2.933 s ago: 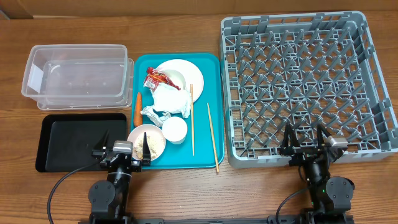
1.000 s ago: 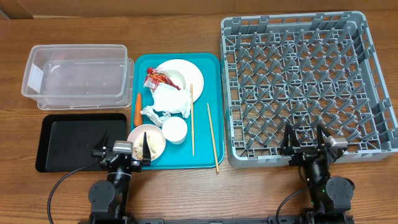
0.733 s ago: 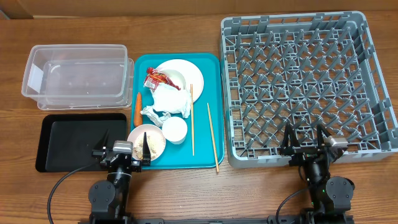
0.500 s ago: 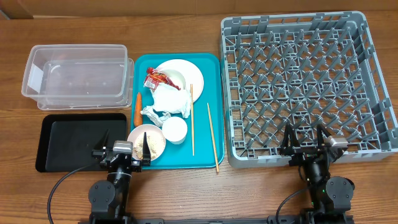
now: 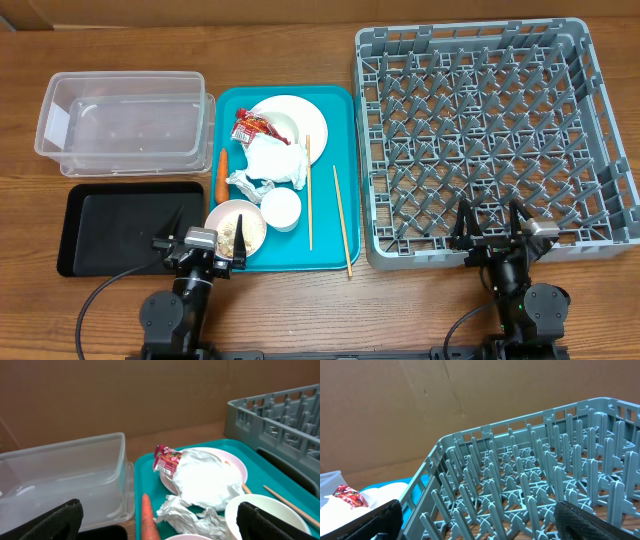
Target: Sort waste into correct bins and load items into the dishwasher
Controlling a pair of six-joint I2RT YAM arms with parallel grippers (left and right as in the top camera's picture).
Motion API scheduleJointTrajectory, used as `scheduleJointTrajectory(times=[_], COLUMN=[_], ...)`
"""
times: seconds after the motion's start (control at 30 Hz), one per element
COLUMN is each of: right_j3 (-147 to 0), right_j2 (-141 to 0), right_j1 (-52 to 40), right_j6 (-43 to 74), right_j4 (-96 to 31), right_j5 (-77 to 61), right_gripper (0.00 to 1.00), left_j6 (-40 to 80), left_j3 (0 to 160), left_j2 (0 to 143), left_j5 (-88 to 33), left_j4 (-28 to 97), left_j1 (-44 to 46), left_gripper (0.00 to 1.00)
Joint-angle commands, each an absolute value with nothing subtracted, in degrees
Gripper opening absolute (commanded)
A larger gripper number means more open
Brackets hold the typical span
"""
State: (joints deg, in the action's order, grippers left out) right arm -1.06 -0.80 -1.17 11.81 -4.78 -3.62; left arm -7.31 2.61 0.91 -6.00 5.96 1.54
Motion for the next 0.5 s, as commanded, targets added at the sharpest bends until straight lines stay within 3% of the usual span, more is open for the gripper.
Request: scheduleJointTrajectory(times=[0.0,0.23,0.47], right_j3=[-0.5,-0.5,-0.5], right_j2=[-0.2,-0.2,-0.2], right_j1=[-1.0,-1.0,-1.0], right_j6=[12.0,12.0,12.0], right_j4=[-4.6,-4.6,-4.6], right_j5=[-3.1,-3.1,-3.1], right_gripper=[1.0,1.0,1.0], left_j6=[-5.8,-3.8,0.3], left_j3=[10.1,26.0,51.0], left_j2=[0.6,8.2,29.9], left_j5=[-7.5,-7.6,-15.6], left_j4=[9.7,19.9,33.0], left_j1=[1.9,1.9,1.9], left_gripper=[1.0,1.0,1.0])
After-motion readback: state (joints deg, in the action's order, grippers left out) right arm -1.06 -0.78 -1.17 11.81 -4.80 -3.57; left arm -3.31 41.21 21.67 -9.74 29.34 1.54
